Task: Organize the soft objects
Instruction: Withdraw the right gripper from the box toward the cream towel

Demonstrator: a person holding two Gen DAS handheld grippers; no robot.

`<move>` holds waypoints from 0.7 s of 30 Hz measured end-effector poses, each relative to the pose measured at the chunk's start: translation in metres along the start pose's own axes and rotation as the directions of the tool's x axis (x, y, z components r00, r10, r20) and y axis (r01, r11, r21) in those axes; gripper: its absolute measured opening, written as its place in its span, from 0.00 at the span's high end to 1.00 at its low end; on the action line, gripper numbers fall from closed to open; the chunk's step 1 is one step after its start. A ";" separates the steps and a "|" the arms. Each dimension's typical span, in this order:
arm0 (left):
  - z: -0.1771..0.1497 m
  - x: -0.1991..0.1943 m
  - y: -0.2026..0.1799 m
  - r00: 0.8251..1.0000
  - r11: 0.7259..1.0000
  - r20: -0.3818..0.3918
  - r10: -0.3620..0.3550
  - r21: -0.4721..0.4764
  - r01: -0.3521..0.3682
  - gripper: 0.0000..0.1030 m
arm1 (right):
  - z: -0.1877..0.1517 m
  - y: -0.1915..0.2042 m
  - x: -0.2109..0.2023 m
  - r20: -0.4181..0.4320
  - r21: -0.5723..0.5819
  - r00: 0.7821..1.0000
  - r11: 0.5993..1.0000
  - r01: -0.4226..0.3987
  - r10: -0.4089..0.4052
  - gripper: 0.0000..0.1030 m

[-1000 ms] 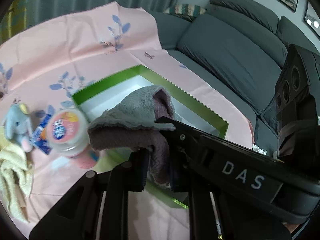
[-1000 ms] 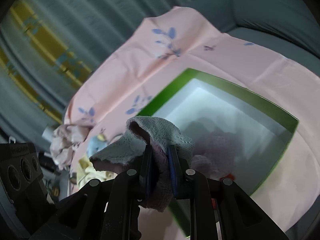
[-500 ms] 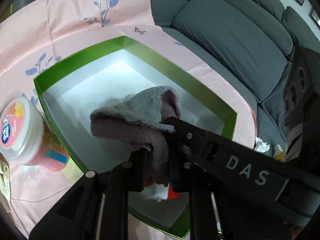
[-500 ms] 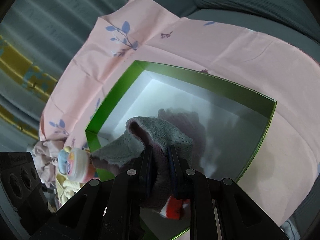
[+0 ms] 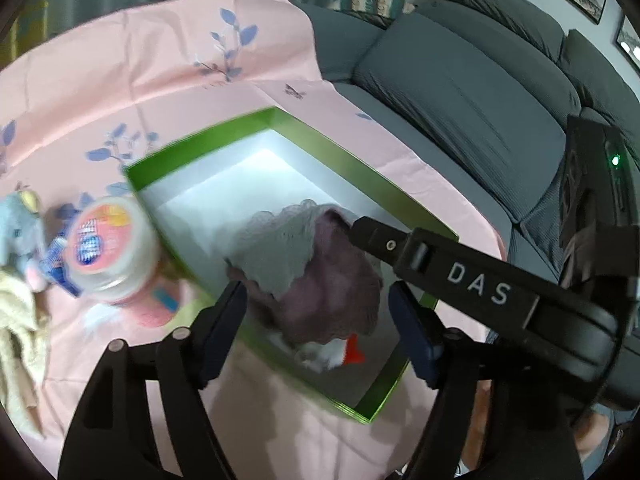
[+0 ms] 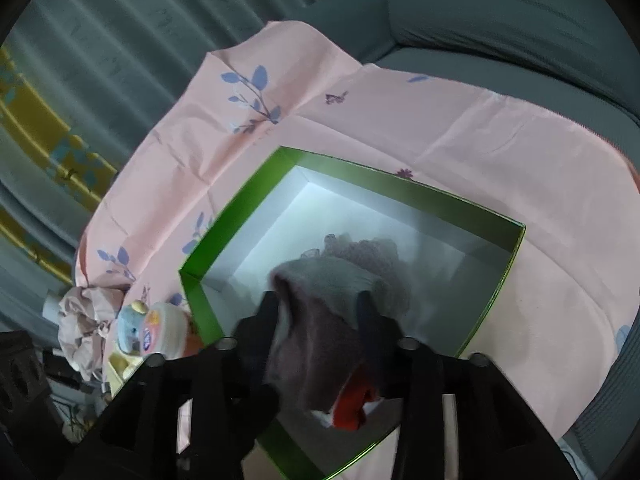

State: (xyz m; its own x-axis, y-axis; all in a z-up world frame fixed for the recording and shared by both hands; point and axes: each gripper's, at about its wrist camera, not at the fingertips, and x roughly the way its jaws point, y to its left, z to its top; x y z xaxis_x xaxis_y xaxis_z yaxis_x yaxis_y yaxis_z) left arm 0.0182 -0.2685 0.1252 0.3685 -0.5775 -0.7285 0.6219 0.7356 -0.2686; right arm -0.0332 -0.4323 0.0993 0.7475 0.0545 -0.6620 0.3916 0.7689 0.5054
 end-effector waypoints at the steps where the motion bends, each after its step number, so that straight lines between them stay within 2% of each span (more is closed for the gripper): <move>1: -0.001 -0.008 0.002 1.000 1.000 0.014 0.002 0.004 -0.002 0.22 | -0.001 0.004 -0.003 0.011 -0.011 1.000 1.000 -0.001 0.002 0.46; 3: -0.004 -0.023 0.008 0.999 1.000 0.040 0.018 -0.004 -0.018 0.17 | -0.003 0.010 -0.009 0.029 -0.027 1.000 1.000 -0.006 0.006 0.26; 5: -0.008 -0.041 0.019 0.997 0.999 0.064 0.032 -0.031 -0.030 0.15 | -0.007 0.017 -0.014 0.045 -0.055 0.999 0.998 -0.006 0.008 0.20; 9: -0.024 -0.073 0.049 0.995 0.992 0.076 0.070 -0.111 -0.061 0.08 | -0.014 0.032 -0.017 0.055 -0.098 0.998 0.995 -0.010 0.015 0.18; 11: -0.035 -0.092 0.068 0.988 0.981 0.086 0.129 -0.156 -0.115 0.02 | -0.019 0.039 -0.018 0.053 -0.124 0.998 0.992 -0.015 0.021 0.18; 14: -0.055 -0.119 0.091 0.977 0.963 0.097 0.191 -0.209 -0.168 0.01 | -0.025 0.050 -0.020 0.035 -0.153 0.997 0.987 -0.056 0.062 0.18; 16: -0.074 -0.138 0.114 0.966 0.937 0.110 0.234 -0.291 -0.194 0.01 | -0.029 0.057 -0.020 0.018 -0.166 0.994 0.980 -0.106 0.110 0.18; 19: -0.105 -0.160 0.142 0.924 0.870 0.145 0.354 -0.413 -0.269 0.01 | -0.039 0.070 -0.017 -0.026 -0.197 0.987 0.967 -0.159 0.157 0.18; 21: -0.123 -0.166 0.160 0.913 0.839 0.124 0.389 -0.456 -0.296 0.01 | -0.045 0.080 -0.014 -0.056 -0.212 0.984 0.961 -0.178 0.170 0.18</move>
State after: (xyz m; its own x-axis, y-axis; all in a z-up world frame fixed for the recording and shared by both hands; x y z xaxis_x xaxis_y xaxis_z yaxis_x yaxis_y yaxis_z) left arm -0.0288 -0.0113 0.1253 0.6639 -0.2845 -0.6915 0.0980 0.9499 -0.2967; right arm -0.0365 -0.3423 0.1239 0.7722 0.2195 -0.5962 0.1298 0.8641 0.4863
